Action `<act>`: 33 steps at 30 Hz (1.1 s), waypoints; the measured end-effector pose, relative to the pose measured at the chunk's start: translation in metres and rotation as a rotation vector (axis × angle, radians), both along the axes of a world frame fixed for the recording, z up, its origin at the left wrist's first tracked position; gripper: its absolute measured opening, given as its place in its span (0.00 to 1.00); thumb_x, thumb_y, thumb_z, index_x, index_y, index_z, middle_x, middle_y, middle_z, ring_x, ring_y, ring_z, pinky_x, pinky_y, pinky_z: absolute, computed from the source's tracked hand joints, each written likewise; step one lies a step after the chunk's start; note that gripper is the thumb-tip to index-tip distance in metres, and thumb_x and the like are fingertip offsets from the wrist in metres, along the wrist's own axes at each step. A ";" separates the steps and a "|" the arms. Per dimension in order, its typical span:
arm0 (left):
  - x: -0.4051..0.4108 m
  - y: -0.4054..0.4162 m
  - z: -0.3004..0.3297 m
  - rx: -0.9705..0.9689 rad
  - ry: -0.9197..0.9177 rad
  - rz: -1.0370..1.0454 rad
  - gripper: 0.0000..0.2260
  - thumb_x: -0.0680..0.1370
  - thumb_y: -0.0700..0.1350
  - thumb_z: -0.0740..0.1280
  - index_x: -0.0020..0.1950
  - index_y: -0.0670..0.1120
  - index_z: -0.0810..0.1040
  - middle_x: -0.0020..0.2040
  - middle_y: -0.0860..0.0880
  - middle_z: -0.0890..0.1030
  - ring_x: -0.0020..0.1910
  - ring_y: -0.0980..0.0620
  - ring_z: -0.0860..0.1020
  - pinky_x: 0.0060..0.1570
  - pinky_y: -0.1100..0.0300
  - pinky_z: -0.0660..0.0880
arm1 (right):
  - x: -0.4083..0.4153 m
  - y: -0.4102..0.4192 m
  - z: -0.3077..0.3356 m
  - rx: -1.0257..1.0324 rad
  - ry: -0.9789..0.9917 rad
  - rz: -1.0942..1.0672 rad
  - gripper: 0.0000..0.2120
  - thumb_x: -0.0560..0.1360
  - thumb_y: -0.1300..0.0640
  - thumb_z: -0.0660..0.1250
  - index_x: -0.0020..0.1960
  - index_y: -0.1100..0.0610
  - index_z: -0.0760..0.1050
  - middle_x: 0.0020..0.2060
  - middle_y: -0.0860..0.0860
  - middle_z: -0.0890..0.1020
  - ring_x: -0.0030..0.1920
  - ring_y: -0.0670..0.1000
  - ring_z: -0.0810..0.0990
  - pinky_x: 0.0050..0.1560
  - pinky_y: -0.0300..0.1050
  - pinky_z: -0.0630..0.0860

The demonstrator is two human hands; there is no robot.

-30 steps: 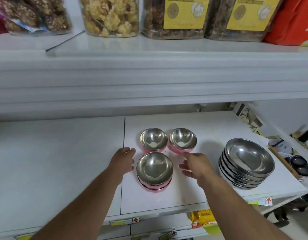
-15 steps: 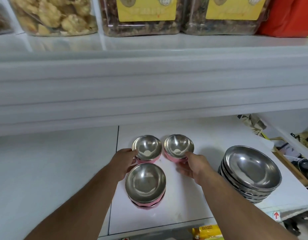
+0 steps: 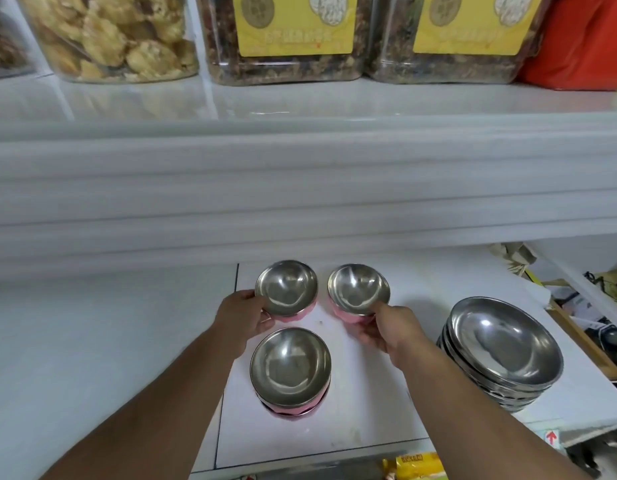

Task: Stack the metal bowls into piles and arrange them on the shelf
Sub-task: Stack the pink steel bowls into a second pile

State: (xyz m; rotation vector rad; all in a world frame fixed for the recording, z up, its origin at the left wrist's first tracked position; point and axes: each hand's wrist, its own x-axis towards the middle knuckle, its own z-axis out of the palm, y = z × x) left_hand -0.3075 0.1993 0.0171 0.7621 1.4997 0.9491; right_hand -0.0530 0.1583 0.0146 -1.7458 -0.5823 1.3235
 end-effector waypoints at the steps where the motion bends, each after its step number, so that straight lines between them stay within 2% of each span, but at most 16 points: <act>1: -0.003 -0.002 0.006 0.019 -0.002 0.004 0.05 0.75 0.34 0.68 0.47 0.42 0.82 0.54 0.33 0.83 0.50 0.39 0.85 0.44 0.54 0.84 | 0.000 -0.002 0.006 0.021 -0.003 -0.009 0.11 0.78 0.61 0.64 0.46 0.67 0.82 0.33 0.59 0.86 0.27 0.54 0.82 0.38 0.48 0.81; 4: -0.017 -0.008 0.021 0.067 -0.004 0.009 0.06 0.75 0.36 0.70 0.51 0.42 0.83 0.55 0.36 0.85 0.51 0.41 0.86 0.43 0.55 0.84 | 0.002 -0.008 0.022 0.086 0.019 -0.045 0.11 0.79 0.61 0.65 0.50 0.68 0.81 0.36 0.60 0.85 0.34 0.55 0.84 0.39 0.47 0.85; 10: -0.042 -0.044 0.054 0.100 0.024 -0.035 0.11 0.74 0.33 0.66 0.53 0.41 0.84 0.54 0.37 0.85 0.56 0.42 0.84 0.47 0.52 0.84 | -0.005 -0.034 0.058 0.152 0.000 -0.064 0.12 0.78 0.60 0.63 0.50 0.66 0.81 0.35 0.61 0.87 0.34 0.56 0.86 0.39 0.48 0.86; 13: -0.044 -0.067 0.063 0.094 0.051 -0.090 0.11 0.76 0.33 0.64 0.53 0.38 0.83 0.51 0.38 0.85 0.52 0.43 0.85 0.41 0.56 0.84 | -0.013 -0.049 0.072 0.184 -0.024 -0.065 0.13 0.78 0.58 0.62 0.49 0.66 0.80 0.33 0.61 0.86 0.35 0.56 0.86 0.38 0.48 0.85; 17: -0.039 -0.088 0.062 0.075 0.076 -0.144 0.08 0.77 0.33 0.64 0.52 0.38 0.82 0.47 0.39 0.82 0.45 0.47 0.82 0.36 0.59 0.84 | -0.023 -0.068 0.088 0.221 -0.056 -0.050 0.12 0.78 0.58 0.61 0.49 0.66 0.79 0.41 0.63 0.86 0.34 0.56 0.87 0.37 0.46 0.84; 19: -0.036 -0.094 0.059 0.055 0.094 -0.156 0.07 0.76 0.33 0.65 0.48 0.39 0.83 0.44 0.40 0.79 0.44 0.46 0.81 0.39 0.56 0.84 | -0.028 -0.078 0.097 0.244 -0.063 -0.045 0.12 0.78 0.58 0.61 0.49 0.66 0.78 0.41 0.63 0.85 0.34 0.56 0.87 0.38 0.47 0.85; 21: -0.034 -0.099 0.055 0.035 0.132 -0.167 0.07 0.75 0.34 0.66 0.46 0.40 0.83 0.45 0.39 0.80 0.45 0.44 0.83 0.41 0.55 0.85 | -0.033 -0.086 0.106 0.272 -0.066 -0.036 0.11 0.78 0.59 0.62 0.48 0.66 0.78 0.40 0.63 0.84 0.33 0.56 0.87 0.39 0.48 0.86; 23: -0.032 -0.102 0.049 0.027 0.169 -0.179 0.08 0.74 0.34 0.66 0.47 0.40 0.84 0.47 0.38 0.81 0.47 0.43 0.84 0.40 0.55 0.84 | -0.037 -0.092 0.113 0.286 -0.066 -0.013 0.11 0.78 0.58 0.62 0.48 0.66 0.78 0.38 0.61 0.84 0.34 0.56 0.87 0.40 0.48 0.85; 27: -0.028 -0.108 0.040 0.048 0.195 -0.186 0.08 0.74 0.35 0.66 0.49 0.39 0.84 0.46 0.37 0.81 0.45 0.44 0.84 0.38 0.56 0.84 | -0.045 -0.104 0.119 0.271 -0.073 0.081 0.13 0.80 0.58 0.62 0.51 0.67 0.78 0.37 0.61 0.84 0.36 0.56 0.86 0.42 0.50 0.86; 30: -0.027 -0.110 0.038 0.078 0.227 -0.188 0.07 0.75 0.36 0.66 0.49 0.39 0.83 0.45 0.40 0.80 0.43 0.45 0.82 0.44 0.53 0.85 | -0.051 -0.110 0.116 0.242 -0.091 0.144 0.14 0.80 0.58 0.61 0.53 0.69 0.78 0.36 0.61 0.85 0.36 0.57 0.87 0.42 0.51 0.87; 33: -0.026 -0.113 0.037 0.091 0.255 -0.208 0.04 0.77 0.39 0.67 0.47 0.43 0.83 0.45 0.41 0.81 0.40 0.47 0.82 0.49 0.49 0.84 | -0.056 -0.113 0.111 0.212 -0.112 0.189 0.15 0.79 0.58 0.62 0.55 0.70 0.77 0.38 0.62 0.84 0.35 0.56 0.87 0.40 0.50 0.86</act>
